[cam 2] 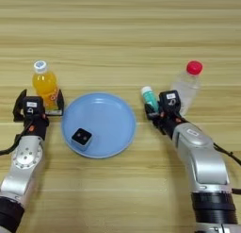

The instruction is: Move the objects on the table

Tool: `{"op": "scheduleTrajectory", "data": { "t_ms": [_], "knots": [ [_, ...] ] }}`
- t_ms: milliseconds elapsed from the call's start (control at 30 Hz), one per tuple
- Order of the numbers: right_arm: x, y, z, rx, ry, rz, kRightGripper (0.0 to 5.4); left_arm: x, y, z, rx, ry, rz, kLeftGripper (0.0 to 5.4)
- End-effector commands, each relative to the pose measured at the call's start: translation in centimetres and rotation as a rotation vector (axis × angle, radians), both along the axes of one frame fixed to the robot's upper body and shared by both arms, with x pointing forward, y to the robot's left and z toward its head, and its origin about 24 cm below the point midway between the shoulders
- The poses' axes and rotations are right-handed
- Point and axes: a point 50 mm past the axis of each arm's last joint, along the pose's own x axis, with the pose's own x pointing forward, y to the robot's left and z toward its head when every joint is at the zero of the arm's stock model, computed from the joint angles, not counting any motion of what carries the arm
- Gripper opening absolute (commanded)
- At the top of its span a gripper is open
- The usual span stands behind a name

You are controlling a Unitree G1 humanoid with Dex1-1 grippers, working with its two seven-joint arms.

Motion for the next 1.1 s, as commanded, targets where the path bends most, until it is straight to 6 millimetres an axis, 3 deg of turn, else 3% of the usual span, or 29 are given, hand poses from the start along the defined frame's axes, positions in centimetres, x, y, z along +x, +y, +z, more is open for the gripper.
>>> {"op": "scheduleTrajectory", "data": {
  "t_ms": [33,233,1100],
  "knots": [
    [0.0,0.0,-0.3,0.006,0.001,-0.003,1.66,-0.1,-1.0,-0.1,-0.028,0.012,-0.008,5.40],
    [-0.1,-0.1,-0.6,0.004,0.009,-0.004,1.66,-0.1,-1.0,-0.1,-0.028,0.012,-0.008,5.40],
    [-1.3,2.4,2.8,0.026,-0.151,0.156,4.74,0.0,-1.0,-0.2,-0.028,0.015,-0.008,5.40]
  ]
}}
